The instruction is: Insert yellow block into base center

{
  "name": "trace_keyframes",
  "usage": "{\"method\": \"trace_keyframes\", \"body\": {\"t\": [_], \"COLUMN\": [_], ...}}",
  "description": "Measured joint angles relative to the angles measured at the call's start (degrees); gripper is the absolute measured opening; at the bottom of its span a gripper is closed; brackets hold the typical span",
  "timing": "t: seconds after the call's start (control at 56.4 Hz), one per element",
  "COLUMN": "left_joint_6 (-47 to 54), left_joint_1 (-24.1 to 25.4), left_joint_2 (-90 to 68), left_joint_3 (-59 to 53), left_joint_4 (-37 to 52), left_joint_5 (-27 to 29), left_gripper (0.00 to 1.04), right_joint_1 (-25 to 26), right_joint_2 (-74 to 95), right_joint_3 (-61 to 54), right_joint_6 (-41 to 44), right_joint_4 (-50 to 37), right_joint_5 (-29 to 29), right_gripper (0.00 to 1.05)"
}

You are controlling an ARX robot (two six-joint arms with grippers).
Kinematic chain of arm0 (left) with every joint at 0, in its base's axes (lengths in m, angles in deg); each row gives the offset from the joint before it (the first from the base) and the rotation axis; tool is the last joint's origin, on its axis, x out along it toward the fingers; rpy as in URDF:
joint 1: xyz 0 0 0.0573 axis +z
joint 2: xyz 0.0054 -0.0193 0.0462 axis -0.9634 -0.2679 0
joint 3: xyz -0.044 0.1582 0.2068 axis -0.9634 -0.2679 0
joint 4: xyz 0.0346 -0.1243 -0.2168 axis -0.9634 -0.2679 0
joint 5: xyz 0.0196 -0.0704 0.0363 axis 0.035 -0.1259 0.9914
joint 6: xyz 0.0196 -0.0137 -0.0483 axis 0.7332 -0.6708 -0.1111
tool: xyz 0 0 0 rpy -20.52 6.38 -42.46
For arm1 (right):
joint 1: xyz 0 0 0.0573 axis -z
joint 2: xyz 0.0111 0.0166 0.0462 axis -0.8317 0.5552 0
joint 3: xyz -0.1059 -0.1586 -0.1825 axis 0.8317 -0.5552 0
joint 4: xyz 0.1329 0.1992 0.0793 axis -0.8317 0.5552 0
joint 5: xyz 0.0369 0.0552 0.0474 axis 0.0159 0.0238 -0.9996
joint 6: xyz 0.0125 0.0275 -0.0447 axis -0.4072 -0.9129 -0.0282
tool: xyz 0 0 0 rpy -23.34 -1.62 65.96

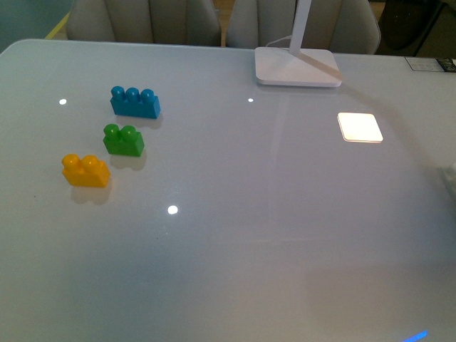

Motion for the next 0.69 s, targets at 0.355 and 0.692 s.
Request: {"method": "trace_keyframes", "body": {"t": [0.355,0.692], "left_joint_6": [0.00,0.00], "left_joint_1": [0.00,0.00], "left_joint_2": [0.00,0.00], "left_joint_3": [0.00,0.00], "left_joint_4": [0.00,0.00], "left_joint_5": [0.00,0.00], "left_gripper": [0.97,0.97], "right_joint_1": [-5.05,-14.43], "right_joint_2": [-0.39,-3.06], "right_joint_3": [-3.34,-7.43], "right_joint_6": [-0.50,-5.33], "right_joint_4": [-1.99,-1.57], "right_joint_5": [3.87,10.08], "right_gripper": [0.96,0.96]}}
